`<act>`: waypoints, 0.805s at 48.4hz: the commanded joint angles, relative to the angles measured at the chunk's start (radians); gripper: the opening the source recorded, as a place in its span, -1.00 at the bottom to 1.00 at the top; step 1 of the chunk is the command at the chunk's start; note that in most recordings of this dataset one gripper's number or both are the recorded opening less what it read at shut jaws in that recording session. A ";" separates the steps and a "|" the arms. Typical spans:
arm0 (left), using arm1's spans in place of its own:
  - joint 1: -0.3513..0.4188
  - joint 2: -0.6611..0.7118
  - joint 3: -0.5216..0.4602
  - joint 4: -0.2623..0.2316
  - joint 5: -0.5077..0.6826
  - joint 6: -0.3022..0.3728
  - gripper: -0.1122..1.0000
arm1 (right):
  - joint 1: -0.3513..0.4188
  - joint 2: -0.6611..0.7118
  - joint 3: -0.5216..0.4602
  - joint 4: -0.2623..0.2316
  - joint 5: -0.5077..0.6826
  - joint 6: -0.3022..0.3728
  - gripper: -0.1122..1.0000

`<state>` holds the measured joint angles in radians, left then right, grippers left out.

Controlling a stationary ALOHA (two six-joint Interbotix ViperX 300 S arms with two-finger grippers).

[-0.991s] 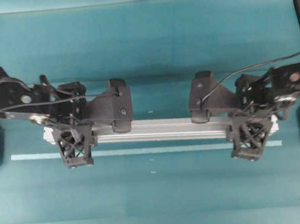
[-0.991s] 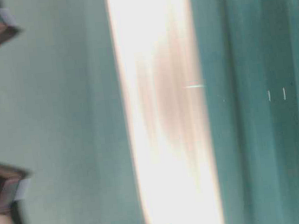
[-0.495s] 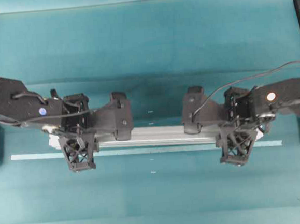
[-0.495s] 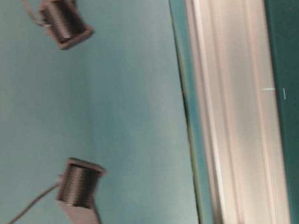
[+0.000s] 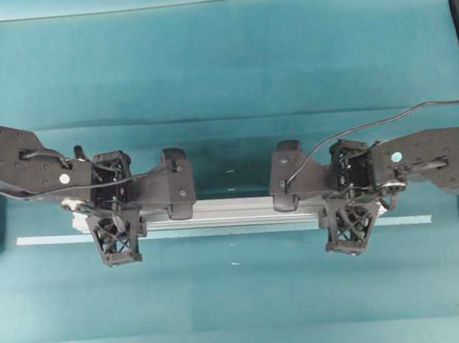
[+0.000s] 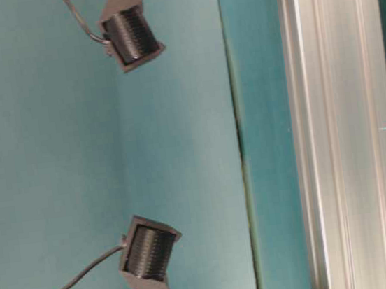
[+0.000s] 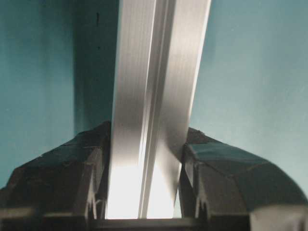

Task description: Lift the metal rail with both hands and move it towards you.

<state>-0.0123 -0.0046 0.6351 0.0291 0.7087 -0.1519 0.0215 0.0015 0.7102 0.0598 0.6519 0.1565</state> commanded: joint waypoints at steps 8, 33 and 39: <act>0.018 0.009 -0.011 -0.006 -0.049 -0.057 -0.29 | -0.005 0.009 0.000 0.005 -0.031 0.008 -0.03; 0.020 0.014 0.014 -0.006 -0.069 -0.095 -0.29 | -0.008 0.012 0.025 0.003 -0.064 0.012 -0.03; 0.018 0.011 0.031 -0.006 -0.107 -0.104 -0.29 | -0.009 0.017 0.025 0.003 -0.066 0.011 -0.03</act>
<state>-0.0138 0.0215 0.6657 0.0307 0.6259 -0.1749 0.0199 0.0184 0.7394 0.0583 0.5937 0.1549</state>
